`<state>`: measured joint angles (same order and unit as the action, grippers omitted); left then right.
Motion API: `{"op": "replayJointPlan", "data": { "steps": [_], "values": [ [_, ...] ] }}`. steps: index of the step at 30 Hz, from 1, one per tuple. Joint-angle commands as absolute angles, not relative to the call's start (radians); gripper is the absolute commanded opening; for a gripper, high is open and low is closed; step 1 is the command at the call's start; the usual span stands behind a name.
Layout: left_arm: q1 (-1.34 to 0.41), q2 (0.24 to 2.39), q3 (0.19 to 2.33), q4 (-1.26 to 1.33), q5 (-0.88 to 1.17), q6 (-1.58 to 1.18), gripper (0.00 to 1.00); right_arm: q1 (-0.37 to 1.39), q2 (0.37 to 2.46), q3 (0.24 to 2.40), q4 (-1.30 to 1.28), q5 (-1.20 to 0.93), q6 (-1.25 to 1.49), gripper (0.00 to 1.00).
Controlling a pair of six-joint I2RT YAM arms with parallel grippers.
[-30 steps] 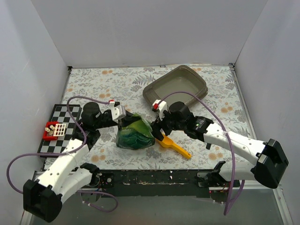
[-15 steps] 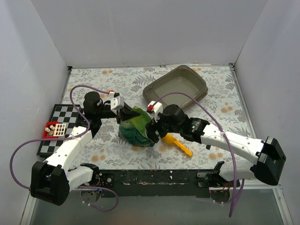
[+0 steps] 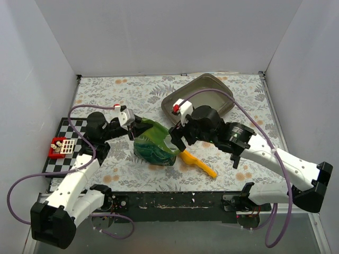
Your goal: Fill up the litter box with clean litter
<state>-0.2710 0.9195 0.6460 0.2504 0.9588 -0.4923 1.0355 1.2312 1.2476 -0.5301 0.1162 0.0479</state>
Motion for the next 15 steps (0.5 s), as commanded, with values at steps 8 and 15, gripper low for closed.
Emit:
{"op": "replayJointPlan", "data": {
  "steps": [8,15],
  "values": [
    [-0.272,0.816,0.79,0.048,0.85,-0.506,0.26,1.042,1.028,1.175,-0.86,0.247,0.216,0.97],
    [-0.27,0.772,0.946,-0.198,0.451,-0.642,0.32,1.035,0.948,0.939,-0.893,0.229,0.376,0.96]
  ]
}}
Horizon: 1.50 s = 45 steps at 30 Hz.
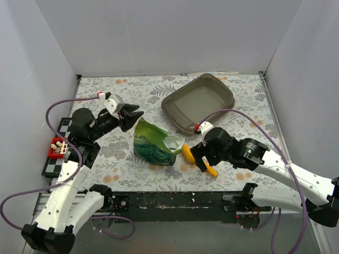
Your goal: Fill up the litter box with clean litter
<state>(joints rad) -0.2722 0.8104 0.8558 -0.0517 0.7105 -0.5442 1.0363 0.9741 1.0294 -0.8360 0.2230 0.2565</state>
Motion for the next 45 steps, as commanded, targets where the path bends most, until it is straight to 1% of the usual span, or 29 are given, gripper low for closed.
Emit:
{"op": "replayJointPlan", "data": {
  "steps": [1,3,5,6,10,14,16,22,24,25,27,28,29,31,34,36,38,41,45],
  "values": [
    [-0.271,0.761,0.951,-0.202,0.434,-0.678,0.32,1.031,0.946,0.913,-0.887,0.222,0.388,0.95],
    [-0.271,0.741,0.956,-0.21,0.347,-0.824,0.31,1.022,0.95,0.864,-0.884,0.247,0.428,0.95],
    [-0.27,0.72,0.959,-0.236,0.353,-0.905,0.2,1.005,0.96,0.807,-0.868,0.265,0.463,0.93],
    [-0.27,0.71,0.95,-0.241,0.354,-0.946,0.19,1.002,0.968,0.789,-0.847,0.259,0.466,0.92],
    [-0.27,0.677,0.916,-0.261,0.357,-1.003,0.19,0.986,1.008,0.723,-0.753,0.222,0.465,0.9],
    [-0.27,0.686,0.913,-0.293,0.331,-1.006,0.19,0.965,1.08,0.687,-0.68,0.232,0.439,0.88],
    [-0.272,0.686,0.91,-0.291,0.33,-1.009,0.21,0.95,1.112,0.677,-0.632,0.218,0.42,0.87],
    [-0.282,0.684,0.884,-0.296,0.319,-0.986,0.22,0.878,1.18,0.64,-0.537,0.183,0.345,0.82],
    [-0.285,0.68,0.864,-0.279,0.343,-0.982,0.27,0.851,1.187,0.615,-0.499,0.158,0.328,0.82],
    [-0.287,0.684,0.858,-0.276,0.357,-0.979,0.28,0.836,1.192,0.609,-0.482,0.12,0.319,0.79],
    [-0.29,0.69,0.85,-0.276,0.389,-0.971,0.22,0.825,1.196,0.597,-0.459,0.091,0.31,0.73],
    [-0.29,0.692,0.848,-0.276,0.388,-0.976,0.21,0.818,1.203,0.597,-0.456,0.078,0.305,0.68],
    [-0.288,0.696,0.848,-0.278,0.376,-0.986,0.23,0.813,1.207,0.595,-0.454,0.066,0.302,0.63],
    [-0.288,0.706,0.859,-0.285,0.382,-0.996,0.29,0.808,1.224,0.597,-0.46,0.058,0.298,0.46],
    [-0.288,0.732,0.894,-0.317,0.402,-0.989,0.28,0.808,1.241,0.603,-0.483,0.071,0.305,0.24],
    [-0.288,0.75,0.932,-0.347,0.391,-0.988,0.26,0.81,1.227,0.603,-0.488,0.084,0.316,0.02],
    [-0.288,0.779,1.0,-0.399,0.388,-1.003,0.24,0.808,1.195,0.612,-0.506,0.109,0.327,0.01],
    [-0.29,0.848,1.153,-0.509,0.385,-1.089,0.18,0.81,1.137,0.675,-0.601,0.173,0.339,0.01],
    [-0.29,0.932,1.328,-0.646,0.409,-1.192,0.16,0.825,1.045,0.81,-0.736,0.206,0.348,0.01]
  ]
}}
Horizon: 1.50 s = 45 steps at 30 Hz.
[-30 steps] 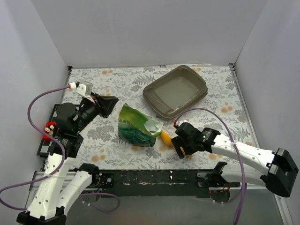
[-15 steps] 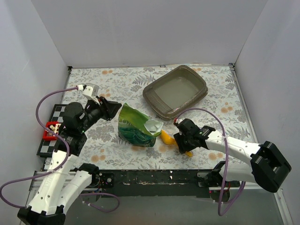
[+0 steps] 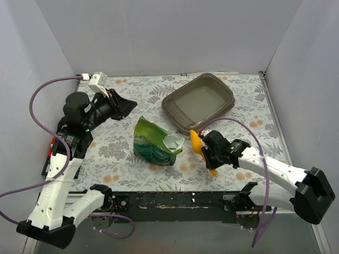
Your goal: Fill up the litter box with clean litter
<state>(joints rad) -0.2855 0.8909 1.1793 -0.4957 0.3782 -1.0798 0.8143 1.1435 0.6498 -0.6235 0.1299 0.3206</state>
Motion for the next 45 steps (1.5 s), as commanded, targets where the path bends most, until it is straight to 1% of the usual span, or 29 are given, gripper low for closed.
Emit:
{"op": "replayJointPlan", "data": {
  "steps": [1,2,4,8,12,17,22,26,30,33,36,39,41,45],
  "values": [
    [-0.288,0.958,1.357,-0.675,0.425,-1.204,0.16,0.831,1.022,0.842,-0.773,0.21,0.348,0.01],
    [-0.288,0.983,1.388,-0.695,0.439,-1.219,0.13,0.837,1.011,0.879,-0.816,0.218,0.345,0.01],
    [-0.29,1.024,1.436,-0.724,0.477,-1.252,0.12,0.865,0.997,0.948,-0.888,0.25,0.339,0.01],
    [-0.288,1.1,1.491,-0.719,0.567,-1.348,0.15,0.929,0.985,1.09,-0.985,0.322,0.324,0.01],
    [-0.288,1.157,1.493,-0.671,0.652,-1.457,0.11,0.997,1.021,1.21,-1.045,0.464,0.275,0.01],
    [-0.288,1.164,1.489,-0.607,0.687,-1.592,0.1,1.055,1.083,1.305,-1.019,0.687,0.172,0.01],
    [-0.288,1.144,1.436,-0.571,0.732,-1.684,0.1,1.091,1.077,1.267,-0.801,0.9,-0.093,0.01],
    [-0.288,1.138,1.424,-0.584,0.742,-1.707,0.11,1.149,0.993,1.111,-0.426,1.018,-0.43,0.01],
    [-0.288,1.14,1.431,-0.598,0.736,-1.707,0.12,1.198,0.922,0.967,-0.061,1.049,-0.739,0.01],
    [-0.288,1.143,1.417,-0.575,0.749,-1.72,0.13,1.224,0.917,0.913,0.127,1.06,-0.95,0.01],
    [-0.29,1.147,1.41,-0.566,0.753,-1.726,0.13,1.239,0.943,0.884,0.28,1.078,-1.119,0.01],
    [-0.288,1.149,1.397,-0.558,0.758,-1.726,0.13,1.247,0.986,0.879,0.362,1.094,-1.239,0.01],
    [-0.288,1.147,1.394,-0.558,0.755,-1.724,0.13,1.25,1.005,0.859,0.467,1.104,-1.337,0.01],
    [-0.288,1.147,1.391,-0.554,0.758,-1.729,0.15,1.258,1.017,0.839,0.543,1.104,-1.436,0.01]
  ]
}}
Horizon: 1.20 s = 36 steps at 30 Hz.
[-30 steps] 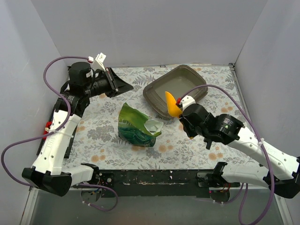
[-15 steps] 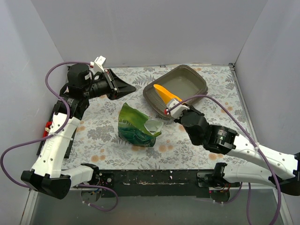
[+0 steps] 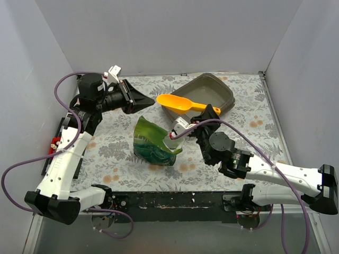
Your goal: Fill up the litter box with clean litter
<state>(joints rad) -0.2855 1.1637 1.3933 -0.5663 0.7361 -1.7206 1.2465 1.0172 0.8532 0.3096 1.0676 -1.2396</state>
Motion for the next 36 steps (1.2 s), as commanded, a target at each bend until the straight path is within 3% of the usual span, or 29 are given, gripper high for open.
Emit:
{"op": "replayJointPlan", "data": {
  "steps": [1,18,32,36],
  "values": [
    [-0.288,1.146,1.394,-0.554,0.759,-1.73,0.15,1.258,1.014,0.825,0.581,1.109,-1.472,0.01],
    [-0.296,1.126,1.368,-0.474,0.796,-1.763,0.33,1.272,1.045,0.819,0.614,1.118,-1.542,0.01],
    [-0.302,1.101,1.29,-0.381,0.807,-1.805,0.34,1.319,1.123,0.864,0.652,1.129,-1.546,0.01],
    [-0.301,1.1,1.284,-0.373,0.815,-1.799,0.27,1.319,1.144,0.868,0.673,1.123,-1.56,0.01]
  ]
}}
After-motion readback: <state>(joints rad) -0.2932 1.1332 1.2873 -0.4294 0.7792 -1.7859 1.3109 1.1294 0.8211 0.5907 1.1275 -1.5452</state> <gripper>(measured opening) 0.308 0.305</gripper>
